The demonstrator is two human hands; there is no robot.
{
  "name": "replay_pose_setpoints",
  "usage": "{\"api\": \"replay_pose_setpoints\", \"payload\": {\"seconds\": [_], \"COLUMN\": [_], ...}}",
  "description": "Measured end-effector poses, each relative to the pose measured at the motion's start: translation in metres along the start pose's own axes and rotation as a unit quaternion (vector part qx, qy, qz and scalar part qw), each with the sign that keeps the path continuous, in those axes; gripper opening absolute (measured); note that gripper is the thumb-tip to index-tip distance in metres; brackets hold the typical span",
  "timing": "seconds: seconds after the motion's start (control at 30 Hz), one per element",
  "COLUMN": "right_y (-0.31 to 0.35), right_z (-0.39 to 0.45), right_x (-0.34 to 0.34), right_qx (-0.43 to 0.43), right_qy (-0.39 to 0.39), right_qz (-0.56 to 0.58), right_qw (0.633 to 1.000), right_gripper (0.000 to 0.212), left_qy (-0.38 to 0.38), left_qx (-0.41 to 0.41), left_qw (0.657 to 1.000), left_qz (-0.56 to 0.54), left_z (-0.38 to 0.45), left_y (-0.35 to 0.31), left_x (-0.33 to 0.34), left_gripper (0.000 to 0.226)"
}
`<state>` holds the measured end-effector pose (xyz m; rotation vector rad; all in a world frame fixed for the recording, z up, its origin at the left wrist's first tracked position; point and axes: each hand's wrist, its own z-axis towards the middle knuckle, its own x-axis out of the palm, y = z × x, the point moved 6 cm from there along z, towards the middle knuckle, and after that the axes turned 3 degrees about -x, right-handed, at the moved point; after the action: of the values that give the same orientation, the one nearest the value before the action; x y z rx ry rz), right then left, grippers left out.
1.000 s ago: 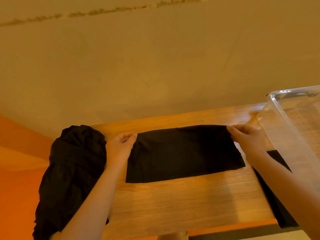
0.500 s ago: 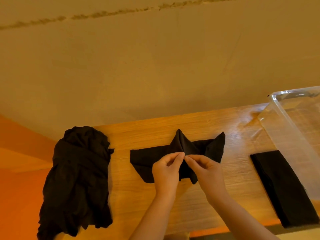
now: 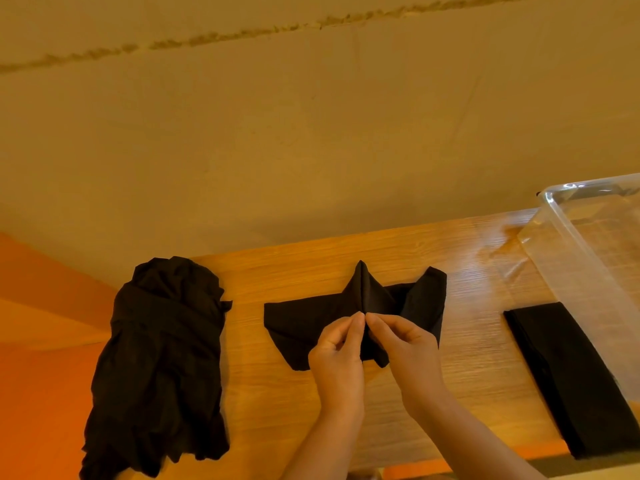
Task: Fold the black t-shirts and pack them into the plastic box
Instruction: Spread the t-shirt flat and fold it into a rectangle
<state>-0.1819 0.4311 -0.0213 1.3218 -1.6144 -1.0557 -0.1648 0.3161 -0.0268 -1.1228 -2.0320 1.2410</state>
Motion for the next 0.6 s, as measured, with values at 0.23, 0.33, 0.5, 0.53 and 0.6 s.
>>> {"api": "replay_pose_setpoints", "payload": {"seconds": [0.23, 0.33, 0.5, 0.53, 0.6], "right_y": [-0.001, 0.000, -0.002, -0.003, -0.006], "right_z": [-0.002, -0.001, 0.004, 0.005, 0.009], "right_x": [0.003, 0.003, 0.002, 0.002, 0.000], "right_qx": [-0.006, 0.002, 0.029, 0.039, 0.059], "right_qy": [0.002, 0.013, 0.028, 0.025, 0.024], "right_qz": [0.003, 0.024, 0.039, 0.044, 0.061], "right_qw": [1.000, 1.000, 0.998, 0.998, 0.996], "right_gripper": [0.013, 0.015, 0.021, 0.020, 0.023], "left_qy": [-0.013, 0.009, 0.059, 0.070, 0.090], "left_qx": [-0.057, -0.047, -0.022, -0.037, -0.072], "left_qw": [0.998, 0.999, 0.997, 0.996, 0.993], "left_qz": [-0.034, -0.019, 0.036, 0.033, 0.019], "left_z": [0.000, -0.002, -0.010, -0.011, -0.010], "left_y": [0.007, 0.002, -0.006, -0.005, -0.003], "left_x": [0.002, 0.006, 0.011, 0.012, 0.011], "left_gripper": [0.005, 0.015, 0.054, 0.059, 0.067]}}
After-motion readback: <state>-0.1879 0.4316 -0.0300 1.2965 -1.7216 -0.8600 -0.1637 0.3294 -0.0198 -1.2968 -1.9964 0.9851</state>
